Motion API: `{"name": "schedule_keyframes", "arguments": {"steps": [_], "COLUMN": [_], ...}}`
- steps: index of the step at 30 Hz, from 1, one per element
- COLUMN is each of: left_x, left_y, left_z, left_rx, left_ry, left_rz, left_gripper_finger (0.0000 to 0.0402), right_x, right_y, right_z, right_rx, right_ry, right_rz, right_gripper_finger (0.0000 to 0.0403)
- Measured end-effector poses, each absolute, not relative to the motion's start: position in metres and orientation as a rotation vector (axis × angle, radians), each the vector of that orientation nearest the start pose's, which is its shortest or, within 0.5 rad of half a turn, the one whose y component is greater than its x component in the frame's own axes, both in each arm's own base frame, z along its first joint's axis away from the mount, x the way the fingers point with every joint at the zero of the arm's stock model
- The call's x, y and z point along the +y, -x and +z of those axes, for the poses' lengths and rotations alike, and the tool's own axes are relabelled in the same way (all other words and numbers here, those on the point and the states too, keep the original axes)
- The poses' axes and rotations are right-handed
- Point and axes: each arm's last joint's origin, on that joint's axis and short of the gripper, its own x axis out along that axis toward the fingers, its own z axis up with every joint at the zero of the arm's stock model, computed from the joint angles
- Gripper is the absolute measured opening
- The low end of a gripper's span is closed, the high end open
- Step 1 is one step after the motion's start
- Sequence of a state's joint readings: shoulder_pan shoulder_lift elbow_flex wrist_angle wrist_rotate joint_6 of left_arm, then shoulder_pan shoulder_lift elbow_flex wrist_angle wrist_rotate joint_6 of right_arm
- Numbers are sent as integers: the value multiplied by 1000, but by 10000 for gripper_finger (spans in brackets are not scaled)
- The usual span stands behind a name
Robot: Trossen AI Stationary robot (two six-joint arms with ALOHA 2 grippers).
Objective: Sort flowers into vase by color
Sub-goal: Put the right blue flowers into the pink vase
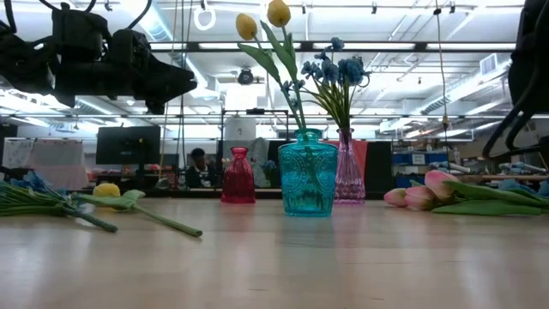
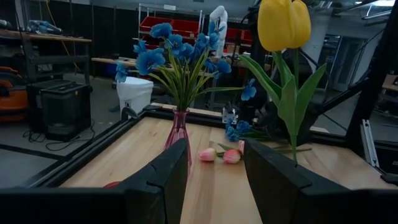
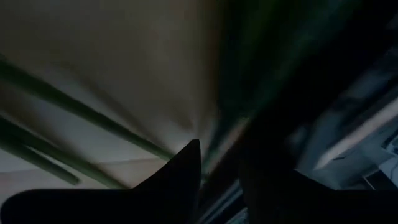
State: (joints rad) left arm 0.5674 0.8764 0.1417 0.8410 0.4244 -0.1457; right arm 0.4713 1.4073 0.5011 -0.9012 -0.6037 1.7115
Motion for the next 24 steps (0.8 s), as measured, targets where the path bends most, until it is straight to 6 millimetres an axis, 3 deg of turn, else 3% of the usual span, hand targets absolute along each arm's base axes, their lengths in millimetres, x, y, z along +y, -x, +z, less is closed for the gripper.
{"name": "schedule_keyframes", "arguments": {"steps": [9,17,24], "left_x": [79,79,79], "left_y": [-147,-147,-147], "left_z": [197,197,197], "left_rx": [-102,-103,-109], "left_ry": [94,90,105], "left_rz": [110,110,109], "left_gripper_finger": [163,163,163], "right_x": [89,90,87], "right_y": [-137,-139,-139], "right_z": [106,105,118], "right_rx": [2031,2022,1903], "right_ry": [-1163,-1161,-1092], "right_rz": [-975,-940,-986], "right_gripper_finger": [107,15,19]}}
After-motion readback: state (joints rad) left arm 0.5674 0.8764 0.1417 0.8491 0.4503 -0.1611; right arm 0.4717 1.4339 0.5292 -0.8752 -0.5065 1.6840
